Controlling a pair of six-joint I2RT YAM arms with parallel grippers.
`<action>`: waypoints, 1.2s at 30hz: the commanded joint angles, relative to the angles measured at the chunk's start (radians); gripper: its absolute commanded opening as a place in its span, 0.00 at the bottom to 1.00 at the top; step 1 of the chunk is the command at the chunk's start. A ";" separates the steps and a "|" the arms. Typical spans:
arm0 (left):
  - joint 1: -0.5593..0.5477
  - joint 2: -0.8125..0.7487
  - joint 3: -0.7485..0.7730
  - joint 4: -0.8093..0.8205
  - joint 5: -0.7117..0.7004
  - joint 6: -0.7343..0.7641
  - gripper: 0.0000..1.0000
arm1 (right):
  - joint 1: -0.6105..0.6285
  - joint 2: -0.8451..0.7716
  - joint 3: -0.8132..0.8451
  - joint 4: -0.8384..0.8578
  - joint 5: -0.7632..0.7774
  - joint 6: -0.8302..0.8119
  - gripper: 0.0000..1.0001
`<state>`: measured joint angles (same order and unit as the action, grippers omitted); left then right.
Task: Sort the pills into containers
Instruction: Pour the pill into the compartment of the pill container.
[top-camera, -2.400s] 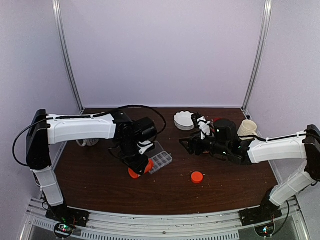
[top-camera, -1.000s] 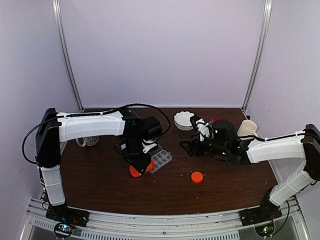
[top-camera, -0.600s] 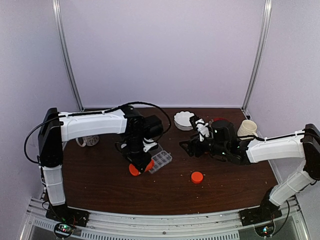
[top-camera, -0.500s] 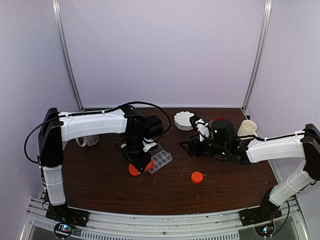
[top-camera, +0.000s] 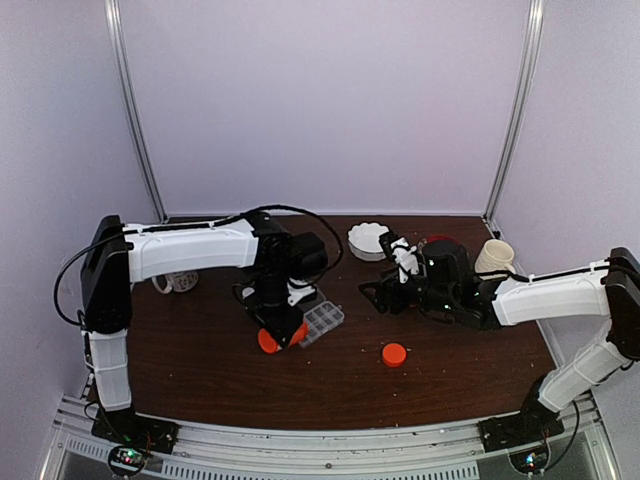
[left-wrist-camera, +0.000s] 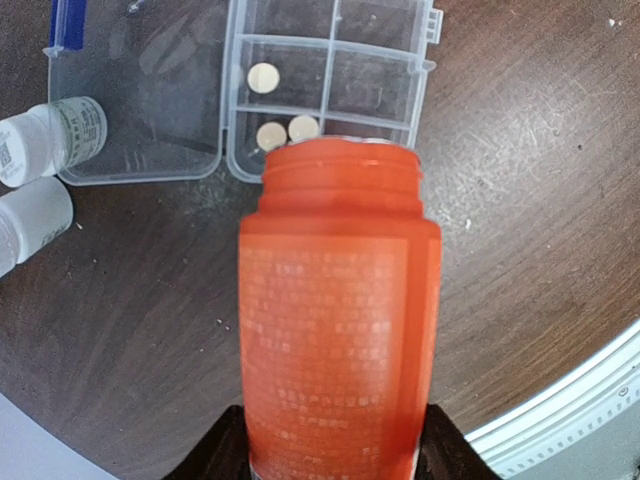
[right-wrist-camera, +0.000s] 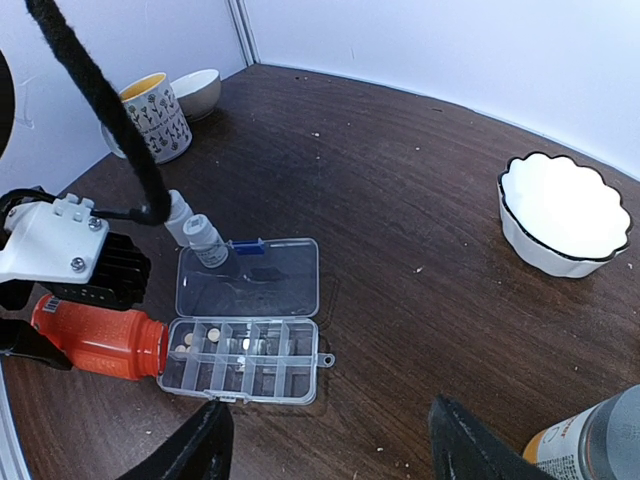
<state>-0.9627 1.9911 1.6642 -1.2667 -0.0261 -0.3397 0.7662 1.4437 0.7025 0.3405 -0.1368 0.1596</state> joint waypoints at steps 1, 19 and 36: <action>0.015 0.001 0.005 0.004 0.013 0.006 0.00 | -0.001 0.006 0.031 -0.001 0.016 -0.009 0.70; 0.034 -0.037 -0.015 0.038 0.060 0.002 0.00 | -0.001 0.020 0.045 -0.016 0.010 -0.011 0.70; 0.023 0.004 0.044 -0.041 0.042 0.007 0.00 | 0.000 0.025 0.052 -0.029 0.011 -0.015 0.70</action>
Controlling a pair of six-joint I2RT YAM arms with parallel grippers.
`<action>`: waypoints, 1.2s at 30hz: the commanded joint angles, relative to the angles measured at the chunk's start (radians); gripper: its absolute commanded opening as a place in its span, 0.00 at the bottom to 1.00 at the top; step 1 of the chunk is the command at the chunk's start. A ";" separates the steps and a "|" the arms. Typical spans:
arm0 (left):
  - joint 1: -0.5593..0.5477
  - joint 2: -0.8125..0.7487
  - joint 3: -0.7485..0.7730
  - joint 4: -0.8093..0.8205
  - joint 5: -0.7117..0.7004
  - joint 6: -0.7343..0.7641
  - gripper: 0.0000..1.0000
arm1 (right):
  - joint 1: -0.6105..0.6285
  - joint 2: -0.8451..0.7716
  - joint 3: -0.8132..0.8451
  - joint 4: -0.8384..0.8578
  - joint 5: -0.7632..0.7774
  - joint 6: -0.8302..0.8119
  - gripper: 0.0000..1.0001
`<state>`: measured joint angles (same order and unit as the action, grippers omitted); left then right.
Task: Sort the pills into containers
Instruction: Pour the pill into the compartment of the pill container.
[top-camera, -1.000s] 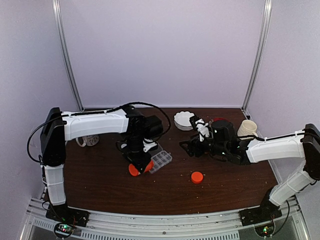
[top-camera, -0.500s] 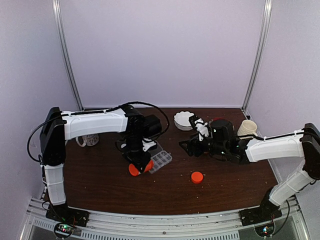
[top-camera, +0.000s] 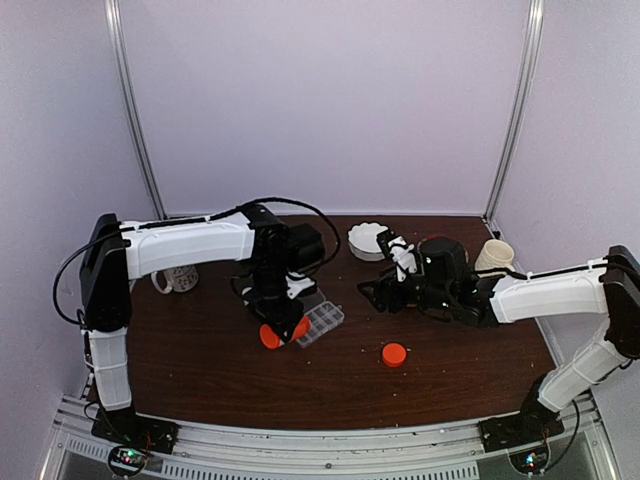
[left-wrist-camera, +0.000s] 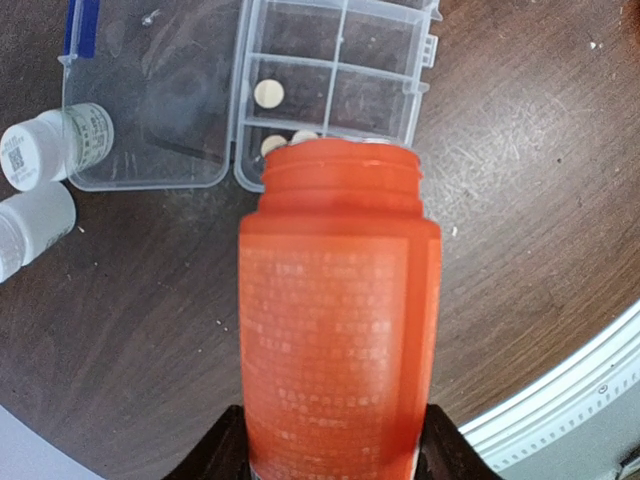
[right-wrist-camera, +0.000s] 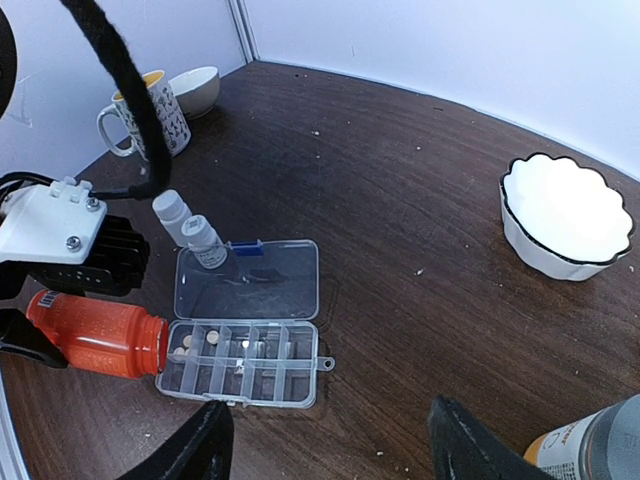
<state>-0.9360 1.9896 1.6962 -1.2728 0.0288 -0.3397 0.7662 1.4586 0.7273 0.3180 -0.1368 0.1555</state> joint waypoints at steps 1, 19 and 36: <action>-0.003 0.012 0.011 -0.042 -0.041 0.001 0.00 | -0.001 0.009 0.027 -0.006 0.012 -0.011 0.70; -0.008 0.015 -0.008 -0.021 -0.031 0.002 0.00 | -0.001 0.012 0.030 -0.012 0.013 -0.013 0.70; -0.009 -0.013 -0.025 0.020 0.037 0.009 0.00 | -0.001 0.016 0.034 -0.015 0.013 -0.014 0.69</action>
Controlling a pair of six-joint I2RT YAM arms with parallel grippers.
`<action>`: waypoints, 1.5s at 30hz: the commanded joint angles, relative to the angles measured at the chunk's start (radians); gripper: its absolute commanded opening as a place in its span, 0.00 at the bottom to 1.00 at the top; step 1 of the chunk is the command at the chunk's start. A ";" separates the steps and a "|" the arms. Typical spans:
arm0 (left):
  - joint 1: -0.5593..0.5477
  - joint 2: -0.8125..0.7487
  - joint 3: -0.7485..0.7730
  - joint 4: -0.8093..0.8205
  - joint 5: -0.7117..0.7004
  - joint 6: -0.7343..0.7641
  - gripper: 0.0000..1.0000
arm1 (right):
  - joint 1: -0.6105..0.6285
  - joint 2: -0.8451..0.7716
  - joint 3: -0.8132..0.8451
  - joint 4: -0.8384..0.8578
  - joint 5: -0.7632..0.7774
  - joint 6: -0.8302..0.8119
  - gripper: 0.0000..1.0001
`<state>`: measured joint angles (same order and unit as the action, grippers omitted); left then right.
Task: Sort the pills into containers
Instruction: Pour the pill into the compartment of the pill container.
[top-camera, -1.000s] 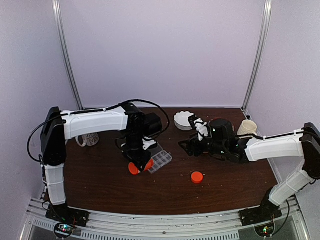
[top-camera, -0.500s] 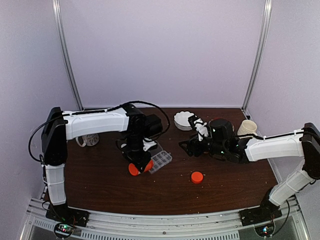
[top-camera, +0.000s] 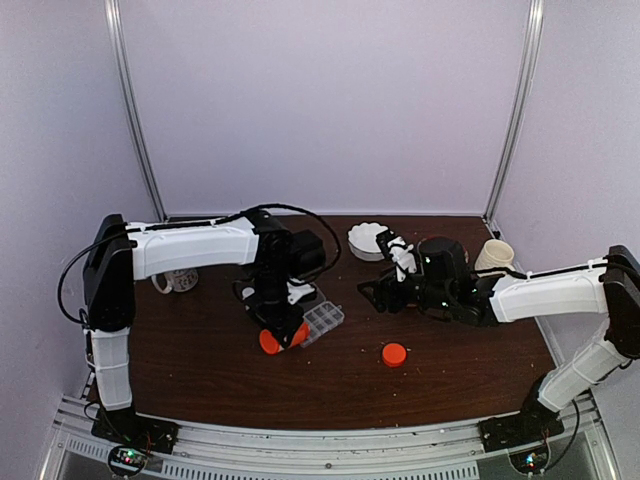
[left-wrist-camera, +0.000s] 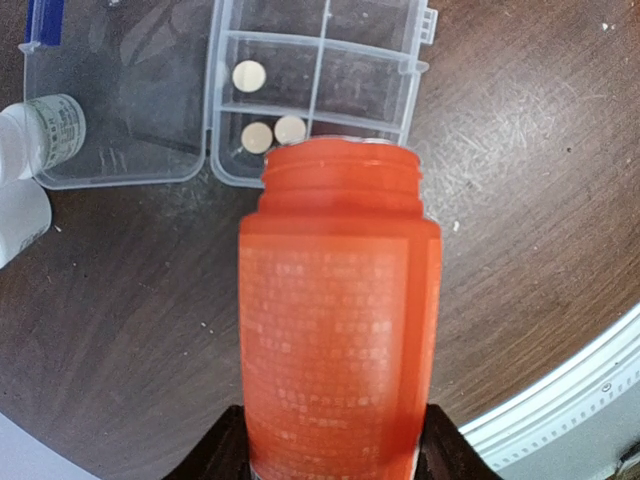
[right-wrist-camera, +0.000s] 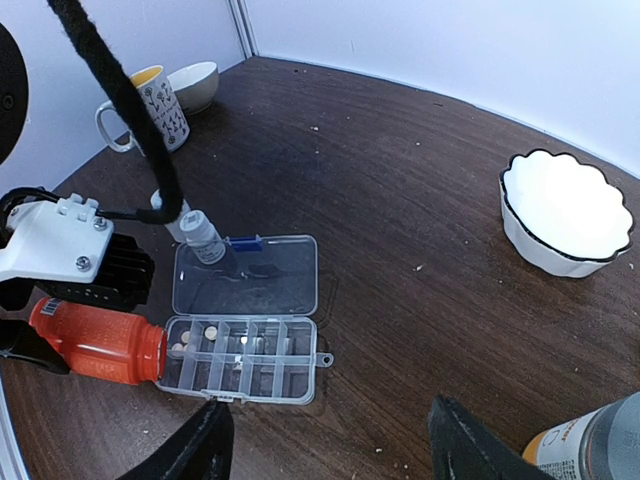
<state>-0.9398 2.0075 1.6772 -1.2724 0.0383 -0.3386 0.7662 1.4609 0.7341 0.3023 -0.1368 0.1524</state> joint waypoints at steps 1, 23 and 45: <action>-0.005 -0.025 -0.001 0.004 0.004 0.004 0.00 | -0.002 0.013 0.027 0.000 0.013 -0.011 0.69; -0.005 0.000 0.032 -0.050 -0.038 0.001 0.00 | 0.000 0.017 0.031 -0.003 0.007 -0.011 0.69; -0.005 0.035 0.082 -0.112 -0.049 0.017 0.00 | 0.000 0.021 0.034 -0.011 0.008 -0.016 0.69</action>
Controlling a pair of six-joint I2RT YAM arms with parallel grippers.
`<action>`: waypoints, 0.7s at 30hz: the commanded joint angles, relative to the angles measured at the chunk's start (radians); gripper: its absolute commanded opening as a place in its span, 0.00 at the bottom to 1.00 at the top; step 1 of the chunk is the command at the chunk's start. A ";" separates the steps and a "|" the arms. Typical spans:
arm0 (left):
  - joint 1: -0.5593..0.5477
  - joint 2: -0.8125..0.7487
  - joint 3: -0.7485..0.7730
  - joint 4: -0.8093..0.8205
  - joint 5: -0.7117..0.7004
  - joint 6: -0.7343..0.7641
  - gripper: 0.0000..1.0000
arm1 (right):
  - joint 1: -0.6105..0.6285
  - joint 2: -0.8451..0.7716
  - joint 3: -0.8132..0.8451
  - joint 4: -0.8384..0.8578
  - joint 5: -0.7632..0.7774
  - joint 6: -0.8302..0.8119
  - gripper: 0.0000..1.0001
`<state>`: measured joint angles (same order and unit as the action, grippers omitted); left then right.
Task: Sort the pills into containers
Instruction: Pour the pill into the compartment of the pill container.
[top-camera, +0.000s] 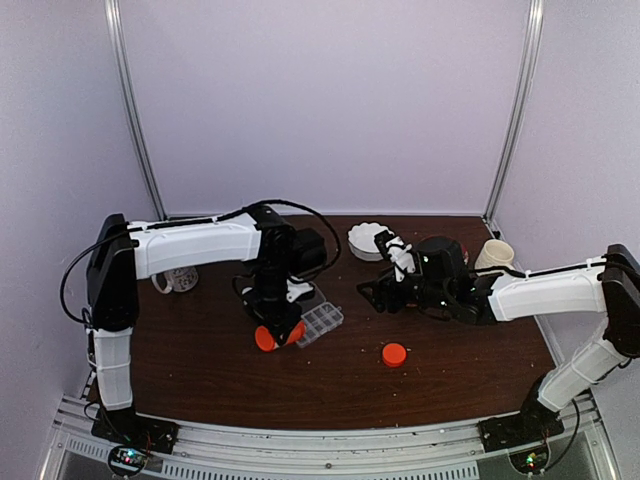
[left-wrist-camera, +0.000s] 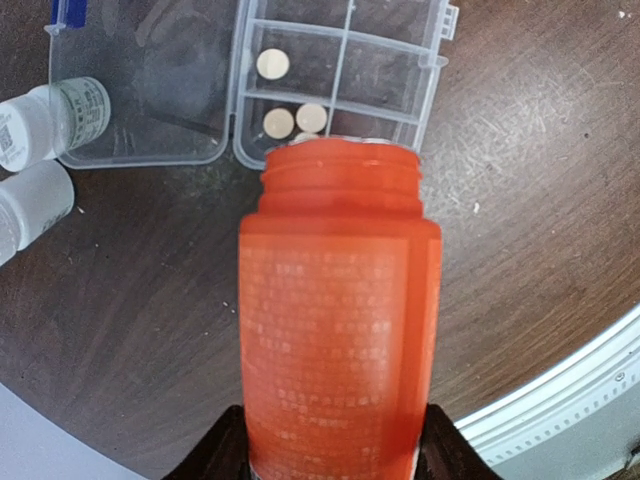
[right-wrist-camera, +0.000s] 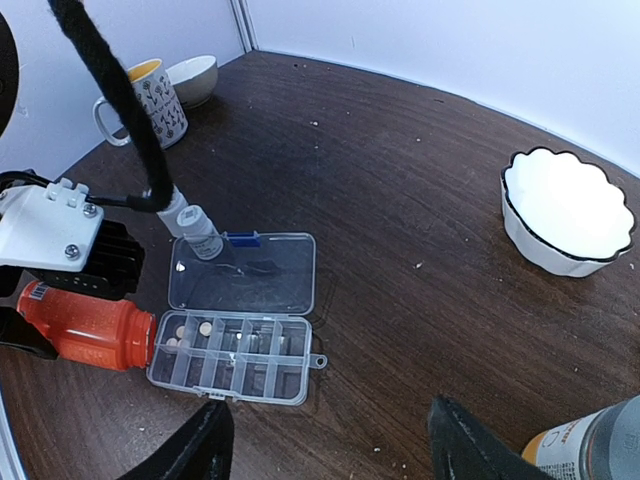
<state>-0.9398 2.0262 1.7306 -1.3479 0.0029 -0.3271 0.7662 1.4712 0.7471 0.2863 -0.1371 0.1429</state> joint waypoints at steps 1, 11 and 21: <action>-0.006 0.004 0.019 -0.007 0.030 0.013 0.00 | -0.001 0.009 0.021 0.004 0.007 -0.006 0.69; -0.005 -0.017 -0.001 0.032 0.092 0.021 0.00 | -0.001 0.009 0.023 0.002 0.009 -0.007 0.69; -0.004 0.018 0.015 -0.032 -0.028 0.003 0.00 | -0.001 0.010 0.023 0.001 0.008 -0.007 0.69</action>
<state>-0.9398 2.0293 1.7298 -1.3418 0.0219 -0.3233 0.7662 1.4715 0.7475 0.2844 -0.1371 0.1375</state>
